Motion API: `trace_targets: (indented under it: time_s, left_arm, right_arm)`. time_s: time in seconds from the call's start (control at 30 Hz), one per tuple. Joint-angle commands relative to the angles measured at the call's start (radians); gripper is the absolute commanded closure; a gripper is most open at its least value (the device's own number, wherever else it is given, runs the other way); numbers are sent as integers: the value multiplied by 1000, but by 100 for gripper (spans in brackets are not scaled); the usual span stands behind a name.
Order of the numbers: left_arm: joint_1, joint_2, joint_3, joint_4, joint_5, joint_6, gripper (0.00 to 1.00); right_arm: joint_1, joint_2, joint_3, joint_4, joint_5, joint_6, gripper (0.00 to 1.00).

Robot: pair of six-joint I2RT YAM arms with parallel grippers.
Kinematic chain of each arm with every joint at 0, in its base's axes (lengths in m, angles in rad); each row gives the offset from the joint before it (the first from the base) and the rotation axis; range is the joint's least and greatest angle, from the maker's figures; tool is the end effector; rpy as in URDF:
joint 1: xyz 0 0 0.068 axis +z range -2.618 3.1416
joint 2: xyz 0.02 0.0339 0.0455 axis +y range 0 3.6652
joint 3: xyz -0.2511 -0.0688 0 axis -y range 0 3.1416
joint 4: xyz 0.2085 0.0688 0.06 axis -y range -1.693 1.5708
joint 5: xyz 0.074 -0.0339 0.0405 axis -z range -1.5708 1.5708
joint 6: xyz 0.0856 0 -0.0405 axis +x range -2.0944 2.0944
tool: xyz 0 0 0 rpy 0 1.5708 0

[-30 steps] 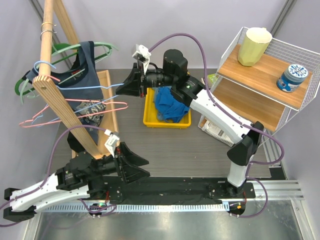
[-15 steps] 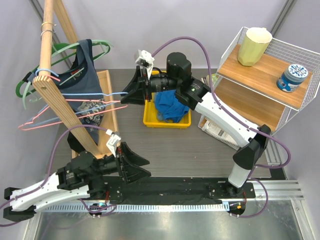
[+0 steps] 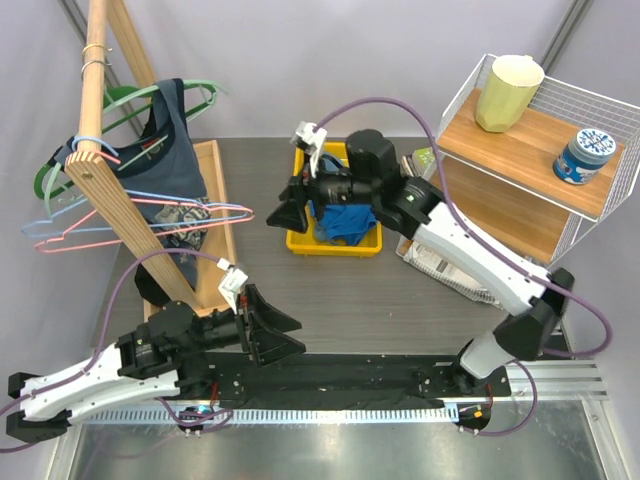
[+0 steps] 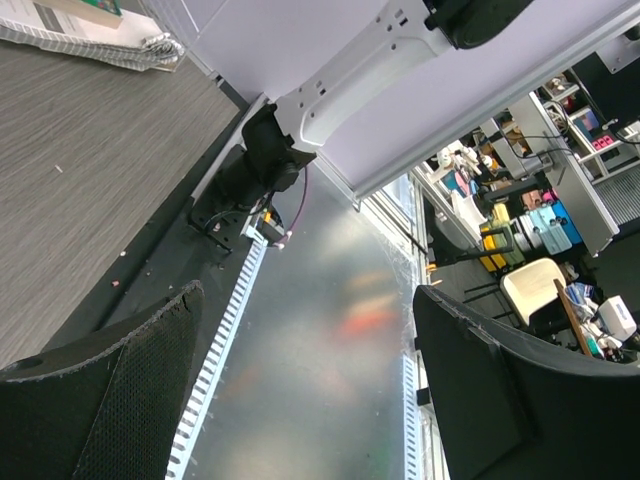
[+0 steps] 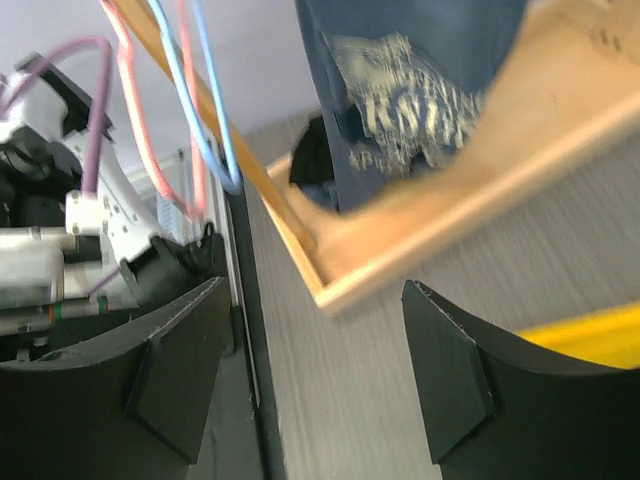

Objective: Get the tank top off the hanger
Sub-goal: Place the hanger at the clothesline, then pick up the hanger from the clothesline.

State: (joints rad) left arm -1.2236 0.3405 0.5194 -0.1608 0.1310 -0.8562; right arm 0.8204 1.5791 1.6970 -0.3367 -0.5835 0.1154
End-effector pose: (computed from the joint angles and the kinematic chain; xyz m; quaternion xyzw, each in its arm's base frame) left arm 0.0360 -0.1323 0.2964 0.1736 0.6789 -0.6372 0.3209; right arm 0.2138 0.2984 0.4171 -0.4268 0.6390 0.4705 0.4336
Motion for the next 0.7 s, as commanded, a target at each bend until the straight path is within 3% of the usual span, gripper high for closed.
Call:
trace_targets:
  time_s: [0.0,0.2,0.37,0.67]
  left_arm:
    - [-4,18,45,53,10,9,14]
    - [-4,67,86,69,55,17,14]
    - [-4,184,122,156,107,16,14]
    - [-13,523,388,233,176,72,19]
  right_arm:
    - [26,-200,-147,-65,206,44,24]
    - [49,-391,-404,-165,444,176,24]
    - [75,-455,-582,-278,666,254,21]
    - [92,-579,-691,-262,694,279,17]
